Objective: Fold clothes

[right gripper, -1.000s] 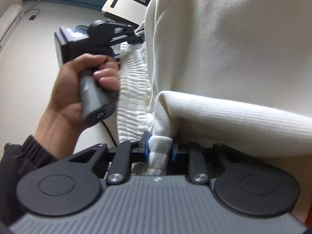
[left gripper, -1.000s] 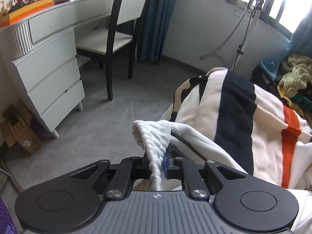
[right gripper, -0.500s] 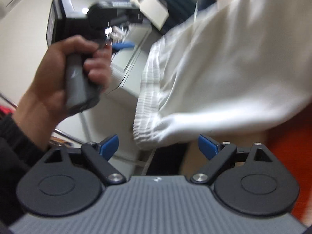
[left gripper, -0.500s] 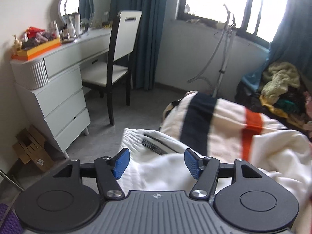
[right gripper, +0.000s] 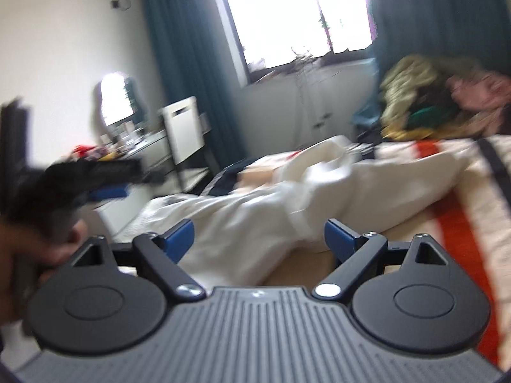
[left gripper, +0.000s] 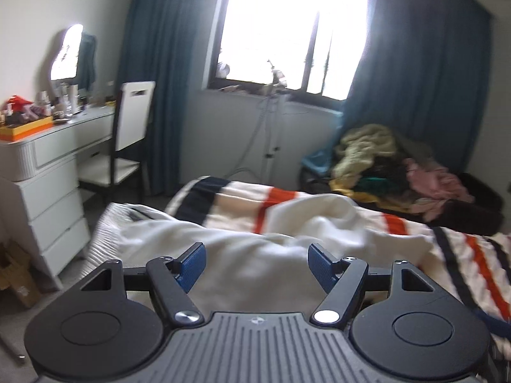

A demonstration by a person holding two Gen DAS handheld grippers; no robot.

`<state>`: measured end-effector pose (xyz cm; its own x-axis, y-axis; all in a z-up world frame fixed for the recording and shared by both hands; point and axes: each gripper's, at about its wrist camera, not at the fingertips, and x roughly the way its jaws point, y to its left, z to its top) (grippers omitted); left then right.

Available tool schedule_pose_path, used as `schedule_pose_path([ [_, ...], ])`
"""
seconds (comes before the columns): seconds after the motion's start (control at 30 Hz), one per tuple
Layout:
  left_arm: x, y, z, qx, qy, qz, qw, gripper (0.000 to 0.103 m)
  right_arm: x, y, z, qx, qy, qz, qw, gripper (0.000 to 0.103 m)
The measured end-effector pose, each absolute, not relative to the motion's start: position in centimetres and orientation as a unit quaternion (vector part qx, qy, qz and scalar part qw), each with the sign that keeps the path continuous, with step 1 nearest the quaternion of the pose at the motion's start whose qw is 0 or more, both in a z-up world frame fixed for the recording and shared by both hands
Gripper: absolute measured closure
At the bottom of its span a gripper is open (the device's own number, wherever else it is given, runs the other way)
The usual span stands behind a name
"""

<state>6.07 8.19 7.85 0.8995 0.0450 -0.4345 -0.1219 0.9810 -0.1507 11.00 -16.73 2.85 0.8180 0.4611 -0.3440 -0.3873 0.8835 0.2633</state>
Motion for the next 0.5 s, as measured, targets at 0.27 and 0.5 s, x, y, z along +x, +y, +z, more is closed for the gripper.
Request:
schedule_pose_path([
  [0.27, 2.6, 2.9, 1.6, -0.043, 0.204, 0.031, 0.978, 0.030, 9.3, -24.2, -1.4, 0.090, 0.144, 0.141, 0.975, 0.013],
  [0.5, 0.3, 3.8, 0.0, -0.030, 0.161, 0.049, 0.985, 0.027, 8.3, -27.9, -3.5, 0.098, 0.139, 0.094, 0.981, 0.013],
])
